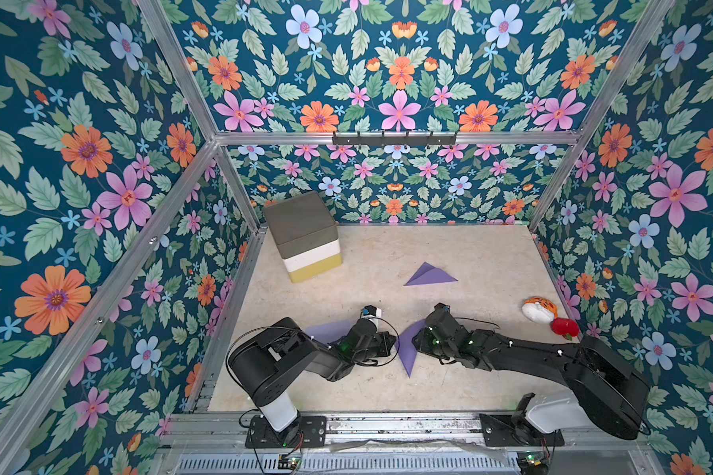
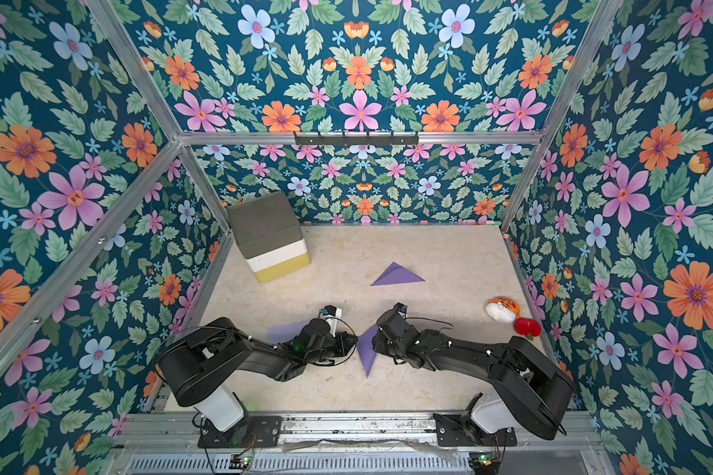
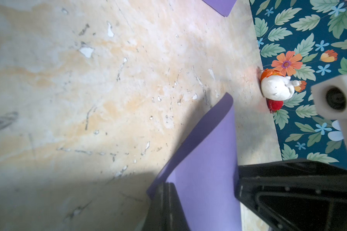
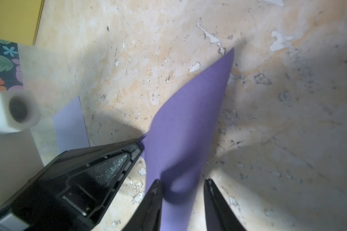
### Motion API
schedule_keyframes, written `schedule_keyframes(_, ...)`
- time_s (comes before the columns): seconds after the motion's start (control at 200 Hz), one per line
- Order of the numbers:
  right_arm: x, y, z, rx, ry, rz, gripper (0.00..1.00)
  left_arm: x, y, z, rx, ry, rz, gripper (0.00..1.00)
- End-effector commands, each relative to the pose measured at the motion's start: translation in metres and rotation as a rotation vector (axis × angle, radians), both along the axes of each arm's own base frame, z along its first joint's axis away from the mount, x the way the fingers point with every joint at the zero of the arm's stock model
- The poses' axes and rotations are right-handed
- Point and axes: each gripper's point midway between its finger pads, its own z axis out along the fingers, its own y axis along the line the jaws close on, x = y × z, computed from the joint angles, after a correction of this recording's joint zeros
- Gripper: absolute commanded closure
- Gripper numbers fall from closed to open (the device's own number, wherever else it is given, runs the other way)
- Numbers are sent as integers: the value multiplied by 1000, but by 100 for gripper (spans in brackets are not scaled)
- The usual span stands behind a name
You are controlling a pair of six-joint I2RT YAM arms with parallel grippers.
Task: Fold the square paper diagonally
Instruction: Fold the paper at the center of the board.
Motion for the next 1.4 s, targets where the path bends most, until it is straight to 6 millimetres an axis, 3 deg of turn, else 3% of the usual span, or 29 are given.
schedule_keyframes(0.0,-3,3,3,21,6,11,60,-19,26,-39,151,119,12,100)
schedule_keyframes(0.325,-4,6,-1,41,16,5,60,-20,26,-39,149,124,11,100)
schedule_keyframes(0.715,-4,0,-15,7,47,-31,61,-20,26,-36,138,121,15,82)
schedule_keyframes(0.93,-4,-2,-20,-14,61,-46,61,-20,27,-35,134,121,17,79)
schedule_keyframes(1.185,-4,1,-20,0,63,-36,61,-21,26,-36,135,124,13,80)
schedule_keyframes(1.39,-6,1,-22,-5,66,-29,61,-22,28,-38,142,127,14,89)
